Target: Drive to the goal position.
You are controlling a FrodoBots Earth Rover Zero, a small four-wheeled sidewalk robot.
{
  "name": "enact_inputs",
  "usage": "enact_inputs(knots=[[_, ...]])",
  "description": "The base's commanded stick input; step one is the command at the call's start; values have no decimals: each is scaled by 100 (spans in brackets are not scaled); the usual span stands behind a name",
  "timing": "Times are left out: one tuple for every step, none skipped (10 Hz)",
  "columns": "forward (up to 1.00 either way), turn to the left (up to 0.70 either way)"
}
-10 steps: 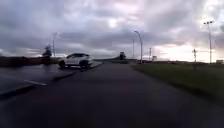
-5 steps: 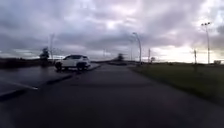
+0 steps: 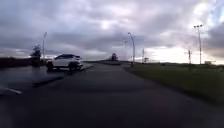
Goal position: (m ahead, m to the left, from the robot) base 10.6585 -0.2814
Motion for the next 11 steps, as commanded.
enact_inputs(knots=[[70,0],[70,-3],[70,-19],[70,-27],[70,-27],[70,-27],[70,0],[70,0],[70,0],[70,0],[70,-1]])
